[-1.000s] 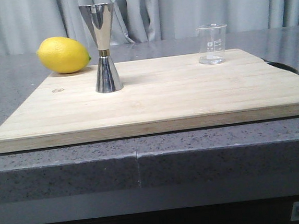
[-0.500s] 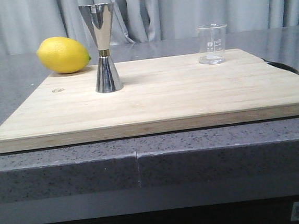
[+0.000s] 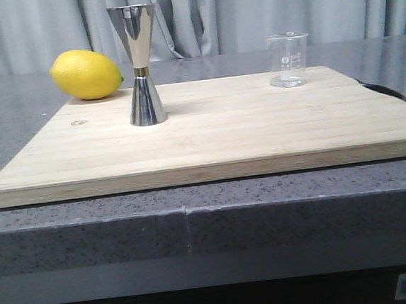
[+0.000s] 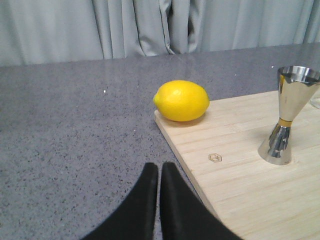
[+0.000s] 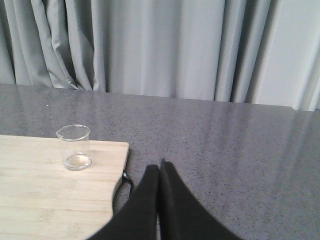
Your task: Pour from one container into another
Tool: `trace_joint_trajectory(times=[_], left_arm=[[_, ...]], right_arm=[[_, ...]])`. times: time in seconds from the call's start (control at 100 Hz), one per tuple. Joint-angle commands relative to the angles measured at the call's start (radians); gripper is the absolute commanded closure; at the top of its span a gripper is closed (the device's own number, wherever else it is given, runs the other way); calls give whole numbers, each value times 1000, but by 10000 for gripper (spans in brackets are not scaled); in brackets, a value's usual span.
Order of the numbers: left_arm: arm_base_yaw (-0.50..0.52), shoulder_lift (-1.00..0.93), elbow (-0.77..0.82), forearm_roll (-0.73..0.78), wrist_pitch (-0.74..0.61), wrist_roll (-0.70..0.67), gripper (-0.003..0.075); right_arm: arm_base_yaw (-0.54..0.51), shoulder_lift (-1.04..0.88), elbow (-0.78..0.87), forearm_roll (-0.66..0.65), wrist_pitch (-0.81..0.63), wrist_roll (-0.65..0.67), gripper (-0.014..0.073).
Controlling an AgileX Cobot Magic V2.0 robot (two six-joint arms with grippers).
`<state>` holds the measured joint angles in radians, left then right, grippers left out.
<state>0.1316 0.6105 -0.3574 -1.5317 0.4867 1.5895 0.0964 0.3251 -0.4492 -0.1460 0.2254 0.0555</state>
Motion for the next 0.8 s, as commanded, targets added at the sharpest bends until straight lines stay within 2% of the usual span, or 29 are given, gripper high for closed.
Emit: trace_joint_trajectory(times=[0.0, 0.21, 0.4, 0.51, 0.61, 0.73, 0.79], left_arm=[[2, -7, -53, 110, -17, -183, 739], [2, -83, -62, 385, -157, -532, 739], [-16, -181, -62, 789, -232, -966, 739], [-53, -215, -60, 997, -283, -1165, 739], [-119, -238, -33, 1225, -393, -1401, 739], [-220, -247, 35, 1555, -611, -1718, 739], [-255, -247, 76, 1674, -726, -1797, 739]], right_arm=[[-5, 5, -27, -3, -72, -2, 664], [-5, 5, -27, -3, -72, -2, 664], [-5, 5, -27, -3, -72, -2, 664], [-5, 5, -27, -3, -72, -2, 664], [-5, 5, -27, -3, -72, -2, 664], [-5, 5, -27, -3, -72, -2, 664], [-5, 5, -27, -3, -72, -2, 664]])
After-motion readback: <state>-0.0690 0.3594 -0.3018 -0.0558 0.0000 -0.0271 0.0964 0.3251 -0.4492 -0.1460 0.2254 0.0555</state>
